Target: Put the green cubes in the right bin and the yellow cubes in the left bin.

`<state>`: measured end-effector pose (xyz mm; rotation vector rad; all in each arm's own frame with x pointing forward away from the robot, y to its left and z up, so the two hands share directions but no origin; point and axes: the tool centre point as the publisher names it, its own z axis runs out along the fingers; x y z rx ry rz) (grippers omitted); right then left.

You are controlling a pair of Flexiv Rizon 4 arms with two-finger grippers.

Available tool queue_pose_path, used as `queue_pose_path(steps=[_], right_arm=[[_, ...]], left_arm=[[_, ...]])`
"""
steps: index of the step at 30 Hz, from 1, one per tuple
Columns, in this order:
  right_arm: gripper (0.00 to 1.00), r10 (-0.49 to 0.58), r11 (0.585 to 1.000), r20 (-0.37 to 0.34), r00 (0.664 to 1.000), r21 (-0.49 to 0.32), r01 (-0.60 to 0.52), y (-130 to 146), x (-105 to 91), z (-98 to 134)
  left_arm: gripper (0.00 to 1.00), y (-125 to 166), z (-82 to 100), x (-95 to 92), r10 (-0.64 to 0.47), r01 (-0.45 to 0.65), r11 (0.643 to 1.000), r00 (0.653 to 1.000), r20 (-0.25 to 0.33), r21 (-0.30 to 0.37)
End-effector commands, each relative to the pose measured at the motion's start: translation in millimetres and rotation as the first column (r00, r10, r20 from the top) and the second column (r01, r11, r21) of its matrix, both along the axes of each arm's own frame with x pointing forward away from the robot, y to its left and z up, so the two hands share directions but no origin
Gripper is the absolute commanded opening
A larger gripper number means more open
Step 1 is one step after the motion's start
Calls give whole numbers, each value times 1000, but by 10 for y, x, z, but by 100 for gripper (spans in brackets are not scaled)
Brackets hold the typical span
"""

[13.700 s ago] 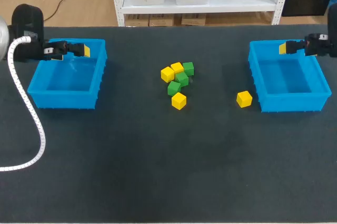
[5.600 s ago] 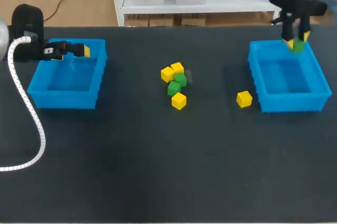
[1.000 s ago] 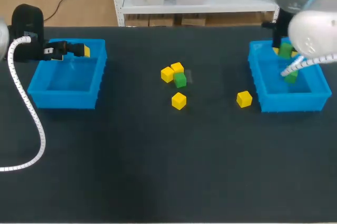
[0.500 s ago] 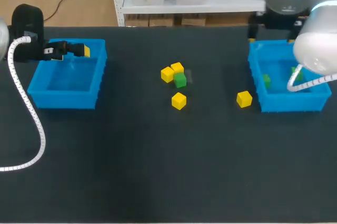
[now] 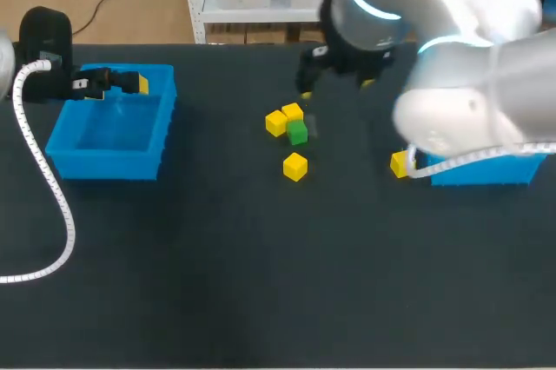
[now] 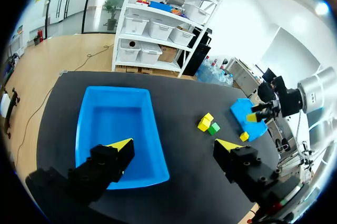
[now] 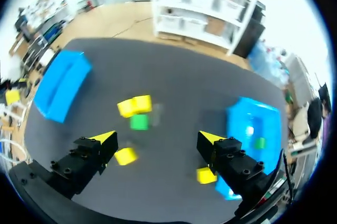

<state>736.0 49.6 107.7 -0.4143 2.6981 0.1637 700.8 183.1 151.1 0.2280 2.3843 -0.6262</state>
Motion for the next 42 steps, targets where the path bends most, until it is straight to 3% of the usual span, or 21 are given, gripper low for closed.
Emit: queue_pose_path(steps=[1,7,18,42], right_arm=[[100,45,999,-114,992,-16,-47,325,133,-242],[100,97,992,-186,978,-63,-110,456,91,-577],[100,69,989,-237,969,-111,-98,318,127,-882],[100,36,980,-274,961,-180,-89,234,225,-1230]], left_arm=[[100,12,-12,-7,-3,3,1000,1000,6,-6],[100,12,-12,-7,-3,3,1000,1000,6,-6],[100,12,-12,-7,-3,3,1000,1000,6,-6],[100,12,-12,-7,-3,3,1000,1000,6,-6]])
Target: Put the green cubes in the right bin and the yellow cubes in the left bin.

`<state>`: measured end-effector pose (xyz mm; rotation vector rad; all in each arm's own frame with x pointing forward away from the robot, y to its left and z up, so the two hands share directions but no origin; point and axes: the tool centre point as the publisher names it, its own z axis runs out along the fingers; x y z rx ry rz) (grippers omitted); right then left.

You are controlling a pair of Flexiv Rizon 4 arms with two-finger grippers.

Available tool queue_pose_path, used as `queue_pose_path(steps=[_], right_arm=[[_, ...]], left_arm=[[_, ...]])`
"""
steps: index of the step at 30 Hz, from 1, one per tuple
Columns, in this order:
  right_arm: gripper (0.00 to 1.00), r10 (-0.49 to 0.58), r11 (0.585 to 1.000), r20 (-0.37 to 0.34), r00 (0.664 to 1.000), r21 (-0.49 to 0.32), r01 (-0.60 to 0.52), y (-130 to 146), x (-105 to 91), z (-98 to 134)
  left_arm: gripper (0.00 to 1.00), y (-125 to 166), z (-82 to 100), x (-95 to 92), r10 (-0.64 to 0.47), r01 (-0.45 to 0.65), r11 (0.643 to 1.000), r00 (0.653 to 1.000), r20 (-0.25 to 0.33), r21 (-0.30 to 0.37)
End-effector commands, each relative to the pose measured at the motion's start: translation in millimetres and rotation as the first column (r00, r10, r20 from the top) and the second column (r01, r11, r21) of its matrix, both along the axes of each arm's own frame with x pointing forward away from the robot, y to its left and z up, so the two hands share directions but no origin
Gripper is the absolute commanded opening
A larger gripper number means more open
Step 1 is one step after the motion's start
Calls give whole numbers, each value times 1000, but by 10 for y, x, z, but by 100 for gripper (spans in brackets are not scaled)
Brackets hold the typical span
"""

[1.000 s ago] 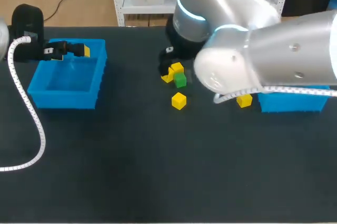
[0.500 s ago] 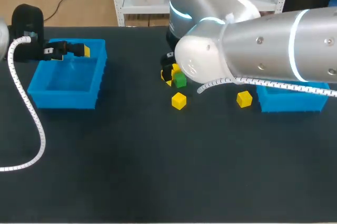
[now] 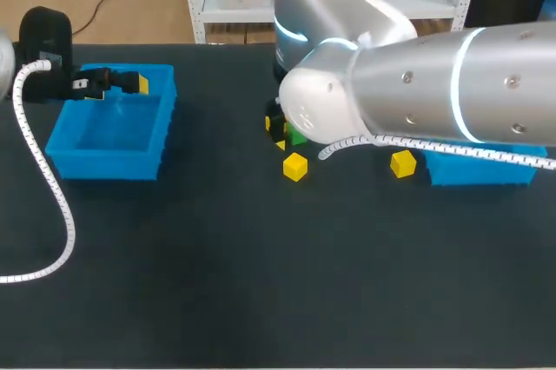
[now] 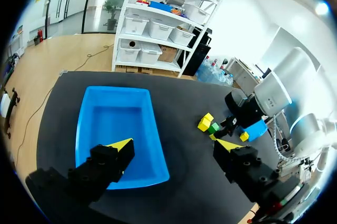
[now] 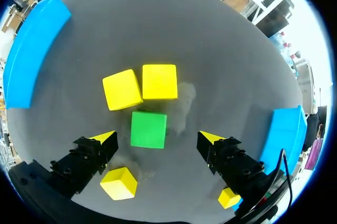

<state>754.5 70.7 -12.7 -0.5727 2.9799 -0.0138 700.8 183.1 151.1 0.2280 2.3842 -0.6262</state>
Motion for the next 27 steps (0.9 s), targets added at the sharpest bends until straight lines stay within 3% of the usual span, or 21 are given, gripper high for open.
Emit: queue_pose_path(steps=[1,3,5,7,9,14,18,23,27], right_arm=[[98,-1,1000,-1,1000,-10,1,25,47,-30],[87,-4,1000,0,1000,-11,4,31,66,-40],[43,-5,1000,4,1000,-11,5,39,81,-41],[33,-6,1000,9,1000,-8,6,45,91,-40],[0,-10,1000,16,1000,-6,10,50,102,-36],[0,-9,1000,31,999,-5,10,54,112,17],[0,23,1000,78,997,7,-24,51,96,186],[0,49,997,185,982,56,-60,-48,63,736],[0,-31,993,290,957,122,-5,-402,120,1289]], left_arm=[[100,12,-12,-7,-3,3,1000,1000,6,-6],[100,12,-12,-7,-3,3,1000,1000,6,-6],[100,12,-12,-7,-3,3,1000,1000,6,-6],[100,12,-12,-7,-3,3,1000,1000,6,-6],[100,12,-12,-7,-3,3,1000,1000,6,-6],[100,12,-12,-7,-3,3,1000,1000,6,-6],[100,12,-12,-7,-3,3,1000,1000,6,-6],[100,12,-12,-7,-3,3,1000,1000,6,-6],[100,12,-12,-7,-3,3,1000,1000,6,-6]])
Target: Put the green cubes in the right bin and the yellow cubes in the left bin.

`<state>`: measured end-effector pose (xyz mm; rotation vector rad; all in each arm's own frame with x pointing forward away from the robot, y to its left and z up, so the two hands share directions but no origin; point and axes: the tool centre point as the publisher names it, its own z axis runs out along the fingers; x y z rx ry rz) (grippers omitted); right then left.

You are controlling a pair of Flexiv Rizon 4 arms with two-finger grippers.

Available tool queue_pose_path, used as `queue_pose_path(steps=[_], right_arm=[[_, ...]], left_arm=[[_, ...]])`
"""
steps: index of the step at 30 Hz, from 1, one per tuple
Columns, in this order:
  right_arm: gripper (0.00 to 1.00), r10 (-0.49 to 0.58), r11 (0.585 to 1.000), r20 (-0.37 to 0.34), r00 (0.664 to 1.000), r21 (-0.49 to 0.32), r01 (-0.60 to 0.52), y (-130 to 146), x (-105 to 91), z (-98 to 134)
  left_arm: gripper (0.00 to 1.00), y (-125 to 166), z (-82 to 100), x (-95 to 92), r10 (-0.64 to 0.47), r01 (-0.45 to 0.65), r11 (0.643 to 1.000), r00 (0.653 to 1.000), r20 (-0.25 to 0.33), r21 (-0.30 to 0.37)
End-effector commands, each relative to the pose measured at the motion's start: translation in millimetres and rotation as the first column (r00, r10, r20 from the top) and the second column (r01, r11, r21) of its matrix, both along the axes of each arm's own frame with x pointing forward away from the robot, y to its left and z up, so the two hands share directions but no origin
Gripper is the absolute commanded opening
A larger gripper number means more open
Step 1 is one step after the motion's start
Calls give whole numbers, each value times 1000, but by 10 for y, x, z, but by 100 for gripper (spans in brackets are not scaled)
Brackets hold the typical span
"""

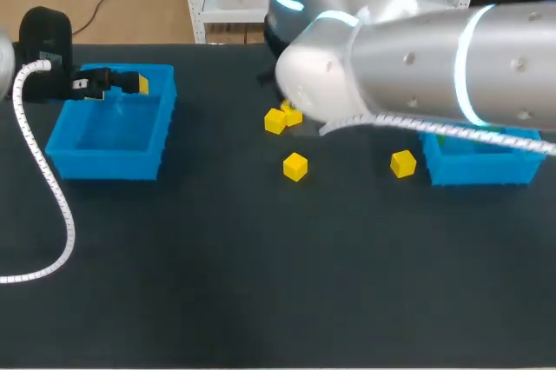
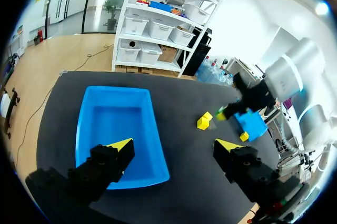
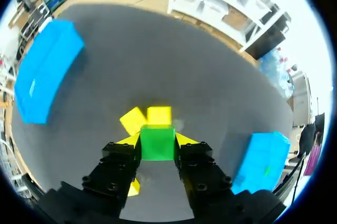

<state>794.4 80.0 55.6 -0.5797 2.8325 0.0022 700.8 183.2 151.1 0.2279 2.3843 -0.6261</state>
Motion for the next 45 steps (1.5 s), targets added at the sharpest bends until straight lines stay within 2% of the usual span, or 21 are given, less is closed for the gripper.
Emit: queue_pose_path(steps=[1,4,7,11,16,23,26,29,30,31,32,45], right_arm=[[0,-68,993,178,982,102,50,-617,-262,722],[0,-156,984,232,960,125,129,-1017,-218,967],[0,-253,965,254,934,137,224,-1455,-198,1068],[0,-414,908,226,882,168,383,-2097,-250,1016],[0,-556,826,158,816,215,521,-2637,-383,813],[0,-637,757,74,767,248,605,-2884,-470,443],[0,-653,743,65,754,249,621,-2927,-466,368],[0,-649,747,75,757,254,615,-2941,-458,336],[17,-652,745,91,753,264,613,-2947,-456,336],[43,-651,747,108,752,267,609,-2956,-454,344],[100,-644,750,106,757,280,599,-2959,-448,351],[100,-644,750,106,757,280,599,-2959,-448,351]], left_arm=[[100,11,-12,-7,-3,3,1000,1000,6,-6],[100,11,-12,-7,-3,3,1000,1000,6,-6],[100,11,-12,-7,-3,3,1000,1000,6,-6],[100,11,-12,-7,-3,3,1000,1000,6,-6],[100,11,-12,-7,-3,3,1000,1000,6,-6],[100,11,-12,-7,-3,3,1000,1000,6,-6],[100,11,-12,-7,-3,3,1000,1000,6,-6],[100,11,-12,-7,-3,3,1000,1000,6,-6],[100,11,-12,-7,-3,3,1000,1000,6,-6],[100,11,-12,-7,-3,3,1000,1000,6,-6],[100,11,-12,-7,-3,3,1000,1000,6,-6],[100,11,-12,-7,-3,3,1000,1000,6,-6]])
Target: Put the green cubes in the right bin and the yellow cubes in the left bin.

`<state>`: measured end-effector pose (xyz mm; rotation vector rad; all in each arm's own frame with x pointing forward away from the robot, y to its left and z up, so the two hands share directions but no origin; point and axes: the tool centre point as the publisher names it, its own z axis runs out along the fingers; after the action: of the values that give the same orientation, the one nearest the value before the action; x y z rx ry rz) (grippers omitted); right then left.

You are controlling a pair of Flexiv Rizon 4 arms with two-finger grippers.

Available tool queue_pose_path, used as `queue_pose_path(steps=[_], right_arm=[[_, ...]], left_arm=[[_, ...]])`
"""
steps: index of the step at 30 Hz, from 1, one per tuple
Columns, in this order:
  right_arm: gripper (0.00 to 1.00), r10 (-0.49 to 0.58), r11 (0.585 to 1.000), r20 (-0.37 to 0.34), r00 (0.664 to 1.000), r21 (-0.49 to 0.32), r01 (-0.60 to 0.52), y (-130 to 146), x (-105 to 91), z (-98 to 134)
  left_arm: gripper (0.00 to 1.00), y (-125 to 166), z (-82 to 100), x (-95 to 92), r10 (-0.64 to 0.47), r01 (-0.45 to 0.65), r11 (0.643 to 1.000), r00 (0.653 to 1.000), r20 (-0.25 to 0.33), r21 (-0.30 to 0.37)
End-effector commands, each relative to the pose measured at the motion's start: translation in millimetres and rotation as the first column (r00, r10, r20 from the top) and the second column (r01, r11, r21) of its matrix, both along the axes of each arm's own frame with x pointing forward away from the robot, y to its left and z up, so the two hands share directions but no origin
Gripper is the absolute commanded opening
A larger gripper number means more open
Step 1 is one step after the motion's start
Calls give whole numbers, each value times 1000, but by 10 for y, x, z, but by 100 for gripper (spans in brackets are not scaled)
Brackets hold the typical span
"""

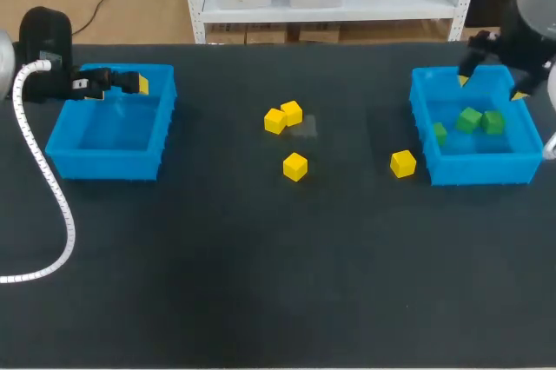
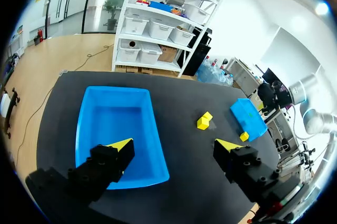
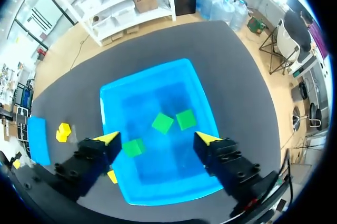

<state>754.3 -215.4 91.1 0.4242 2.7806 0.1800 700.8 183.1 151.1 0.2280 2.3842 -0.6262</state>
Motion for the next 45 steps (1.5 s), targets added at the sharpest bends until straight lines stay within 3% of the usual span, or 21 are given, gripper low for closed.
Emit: queue_pose_path(steps=[1,6,11,15,19,22,26,33,39,45], right_arm=[[100,-25,999,145,989,-39,31,-5,-47,-4],[100,-25,999,145,989,-39,31,-5,-47,-4],[100,-25,999,145,989,-39,31,-5,-47,-4],[100,-25,999,145,989,-39,31,-5,-47,-4],[100,-25,999,145,989,-39,31,-5,-47,-4],[100,-25,999,145,989,-39,31,-5,-47,-4],[100,-25,999,145,989,-39,31,-5,-47,-4],[100,-25,999,145,989,-39,31,-5,-47,-4],[100,-25,999,145,989,-39,31,-5,-47,-4],[100,-25,999,145,989,-39,31,-5,-47,-4]], left_arm=[[100,12,-12,-7,-3,3,1000,1000,6,-6],[100,12,-12,-7,-3,3,1000,1000,6,-6],[100,5,109,-35,-77,87,987,994,-78,139],[100,-287,242,-36,-204,219,963,973,-106,156],[100,-701,239,-39,-340,371,912,923,-180,176],[100,-987,176,-26,-424,468,867,873,-241,172],[100,-1291,-3,7,-482,558,801,816,-319,217],[100,-1726,-339,104,-488,600,770,772,-408,215],[100,-2006,-542,14,-494,644,728,731,-471,235],[100,-2144,-624,-144,-493,685,672,697,-521,281]])
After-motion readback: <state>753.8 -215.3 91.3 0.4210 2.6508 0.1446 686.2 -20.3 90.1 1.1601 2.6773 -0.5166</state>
